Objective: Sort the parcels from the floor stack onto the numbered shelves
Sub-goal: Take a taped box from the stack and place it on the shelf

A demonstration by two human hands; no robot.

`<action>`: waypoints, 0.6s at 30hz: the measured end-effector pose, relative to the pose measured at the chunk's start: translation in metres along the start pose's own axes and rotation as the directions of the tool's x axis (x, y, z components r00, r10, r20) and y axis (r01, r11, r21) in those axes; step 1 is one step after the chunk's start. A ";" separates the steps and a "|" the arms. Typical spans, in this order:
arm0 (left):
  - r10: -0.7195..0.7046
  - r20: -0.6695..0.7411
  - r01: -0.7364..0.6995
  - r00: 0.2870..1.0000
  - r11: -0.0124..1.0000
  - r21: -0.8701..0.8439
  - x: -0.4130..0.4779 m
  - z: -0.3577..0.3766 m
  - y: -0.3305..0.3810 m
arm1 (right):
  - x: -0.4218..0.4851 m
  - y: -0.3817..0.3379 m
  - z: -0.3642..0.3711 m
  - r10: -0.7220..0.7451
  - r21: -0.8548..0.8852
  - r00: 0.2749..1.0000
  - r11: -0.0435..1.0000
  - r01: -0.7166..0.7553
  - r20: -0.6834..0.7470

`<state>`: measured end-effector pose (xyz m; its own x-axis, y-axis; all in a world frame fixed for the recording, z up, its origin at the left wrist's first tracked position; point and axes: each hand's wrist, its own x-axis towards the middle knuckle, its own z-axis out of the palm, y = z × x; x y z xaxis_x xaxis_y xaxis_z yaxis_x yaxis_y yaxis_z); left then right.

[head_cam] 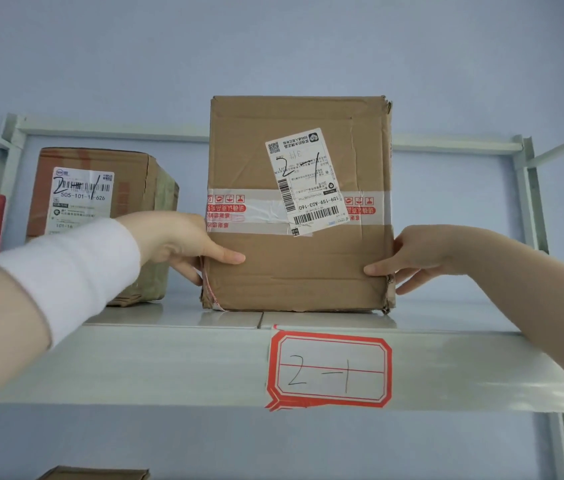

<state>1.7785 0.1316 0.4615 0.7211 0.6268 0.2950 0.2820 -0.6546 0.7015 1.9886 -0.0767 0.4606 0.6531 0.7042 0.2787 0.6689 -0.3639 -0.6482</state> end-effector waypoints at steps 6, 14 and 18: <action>-0.053 0.050 0.052 0.997 0.999 0.016 0.035 -0.001 -0.008 | 0.033 -0.007 0.013 0.067 -0.031 0.998 0.997 -0.066 0.016; -0.038 0.049 0.038 0.998 0.999 0.003 0.056 0.002 -0.017 | 0.052 -0.001 0.021 0.076 0.030 0.997 0.997 -0.076 0.007; -0.050 0.041 0.050 0.998 0.999 0.008 0.058 0.004 -0.018 | 0.051 0.000 0.023 0.083 0.052 0.997 0.995 -0.083 0.003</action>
<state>1.8178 0.1786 0.4635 0.7313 0.6410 0.2330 0.3225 -0.6260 0.7100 2.0139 -0.0264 0.4582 0.7050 0.6736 0.2220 0.5932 -0.3884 -0.7052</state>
